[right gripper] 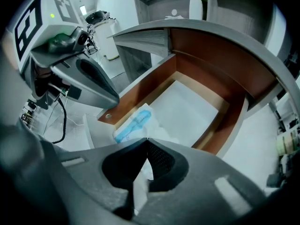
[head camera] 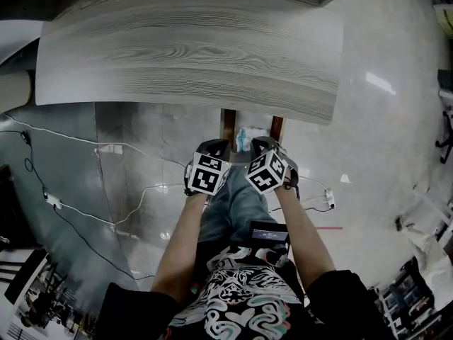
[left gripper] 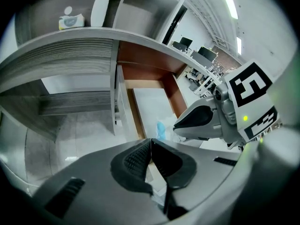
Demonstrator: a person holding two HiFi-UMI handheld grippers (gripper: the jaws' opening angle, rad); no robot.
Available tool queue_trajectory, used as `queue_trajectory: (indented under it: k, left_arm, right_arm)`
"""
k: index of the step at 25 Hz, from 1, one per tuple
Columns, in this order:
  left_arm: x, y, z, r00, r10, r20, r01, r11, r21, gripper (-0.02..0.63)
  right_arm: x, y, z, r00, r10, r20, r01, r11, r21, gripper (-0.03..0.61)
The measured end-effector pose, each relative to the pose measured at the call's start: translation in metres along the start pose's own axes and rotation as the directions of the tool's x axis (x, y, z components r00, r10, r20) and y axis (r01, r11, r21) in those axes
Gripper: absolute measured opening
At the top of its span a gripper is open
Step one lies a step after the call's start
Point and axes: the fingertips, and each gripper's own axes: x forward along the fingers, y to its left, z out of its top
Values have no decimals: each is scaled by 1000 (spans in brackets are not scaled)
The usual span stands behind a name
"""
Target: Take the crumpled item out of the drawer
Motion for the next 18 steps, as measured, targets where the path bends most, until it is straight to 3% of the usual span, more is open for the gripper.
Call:
queue_trajectory:
  k: [18]
  left_arm:
    - [-17, -7, 35, 999, 18, 27, -20, 996, 84, 6]
  right_arm:
    - [-34, -13, 20, 997, -43, 72, 40, 998, 44, 8]
